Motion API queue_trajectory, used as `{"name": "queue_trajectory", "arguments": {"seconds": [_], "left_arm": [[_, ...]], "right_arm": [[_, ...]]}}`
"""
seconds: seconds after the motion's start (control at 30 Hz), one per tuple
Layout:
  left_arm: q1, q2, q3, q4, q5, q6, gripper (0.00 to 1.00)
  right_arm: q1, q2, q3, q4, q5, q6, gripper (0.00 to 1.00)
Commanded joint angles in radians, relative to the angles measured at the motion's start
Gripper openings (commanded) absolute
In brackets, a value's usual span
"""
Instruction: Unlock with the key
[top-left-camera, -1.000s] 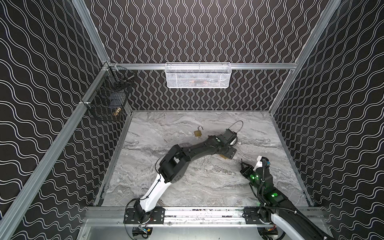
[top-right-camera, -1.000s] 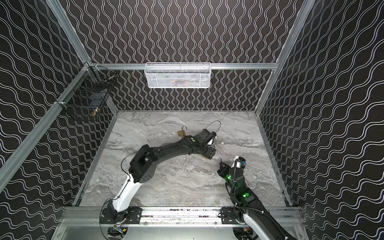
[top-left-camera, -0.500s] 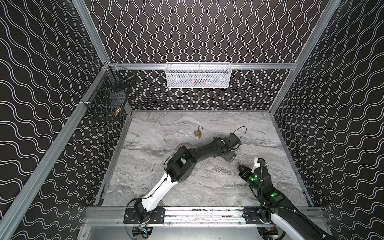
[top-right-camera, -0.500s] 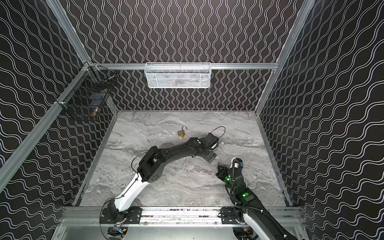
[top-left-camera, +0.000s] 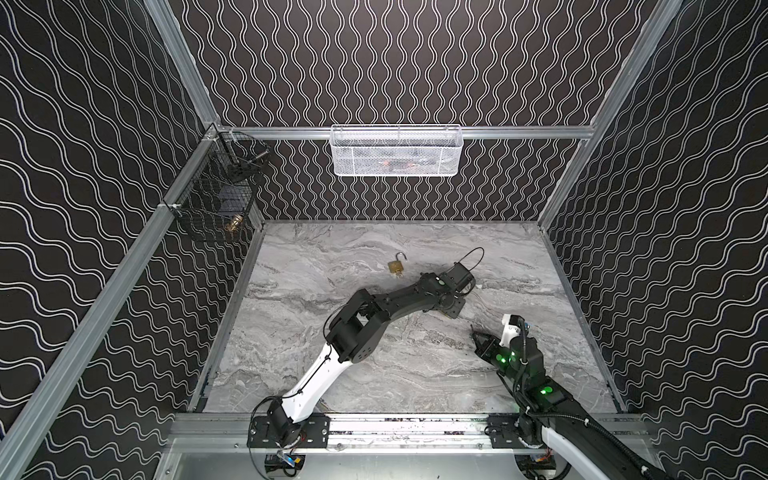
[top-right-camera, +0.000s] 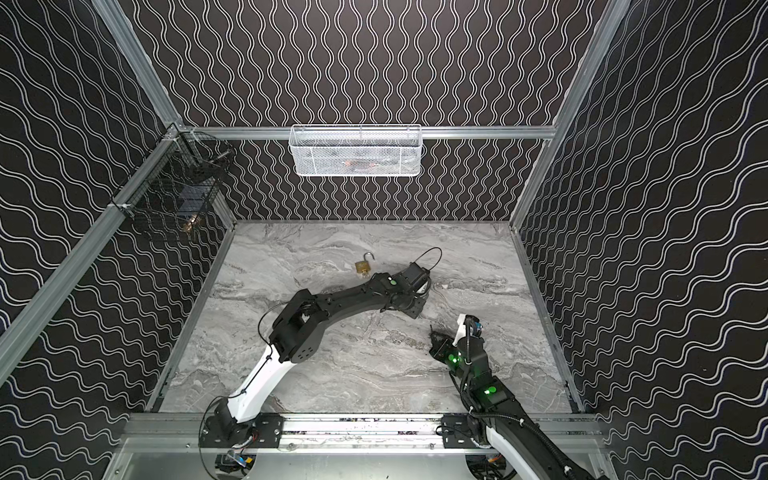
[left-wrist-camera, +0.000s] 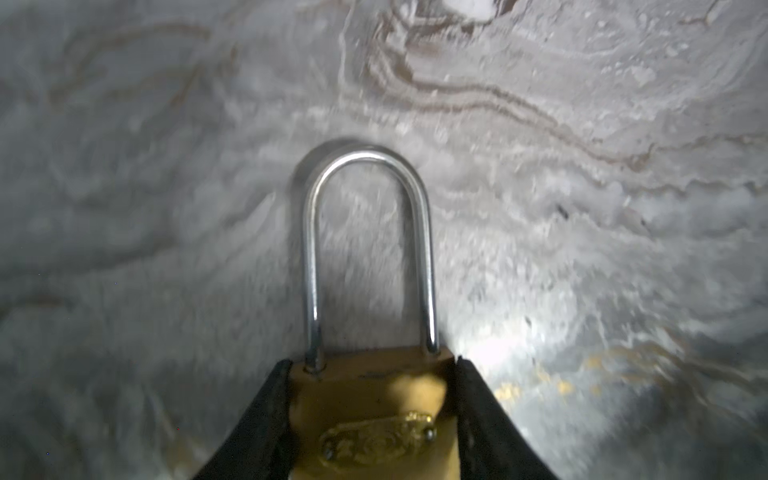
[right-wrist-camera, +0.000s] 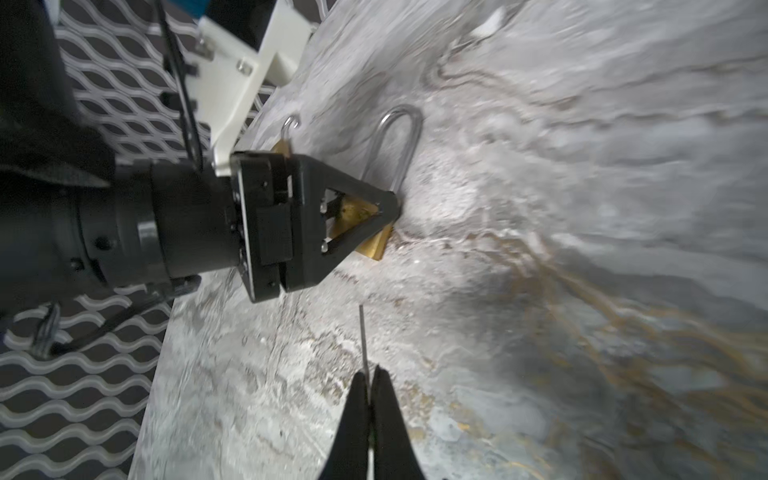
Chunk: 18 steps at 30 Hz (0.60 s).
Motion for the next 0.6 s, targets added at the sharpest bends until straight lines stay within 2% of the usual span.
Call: {"name": "queue_trajectory", "arguments": {"seconds": [0.0, 0.1, 0.23, 0.33, 0.4, 0.47, 0.53, 0.57], "left_arm": [[0.009, -0.127, -0.142, 0.083, 0.021, -0.129, 0.44], [0.04, -0.284, -0.354, 0.261, 0.004, -0.257, 0.42], [0.091, -0.486, -0.69, 0.594, 0.01, -0.483, 0.41], [0.093, -0.542, -0.804, 0.715, -0.012, -0.574, 0.41], [0.092, -0.53, -0.787, 0.711, 0.031, -0.531, 0.5], [0.093, -0.484, -0.694, 0.597, 0.082, -0.427, 0.6], [0.095, -0.431, -0.61, 0.531, 0.2, -0.246, 0.64], [0.091, -0.423, -0.597, 0.508, 0.224, -0.2, 0.65]], "right_arm": [[0.0, 0.06, 0.026, 0.104, -0.122, -0.113, 0.0], [0.001, 0.116, -0.001, 0.216, -0.176, -0.101, 0.0], [0.005, 0.191, -0.044, 0.394, -0.236, -0.071, 0.0], [0.021, 0.253, -0.043, 0.478, -0.238, -0.066, 0.0], [0.026, 0.255, -0.025, 0.424, -0.2, -0.069, 0.0], [0.026, 0.216, -0.031, 0.346, -0.099, -0.016, 0.0], [0.025, 0.171, -0.027, 0.221, -0.001, 0.042, 0.0], [0.025, 0.149, -0.02, 0.165, 0.013, 0.055, 0.0]]}}
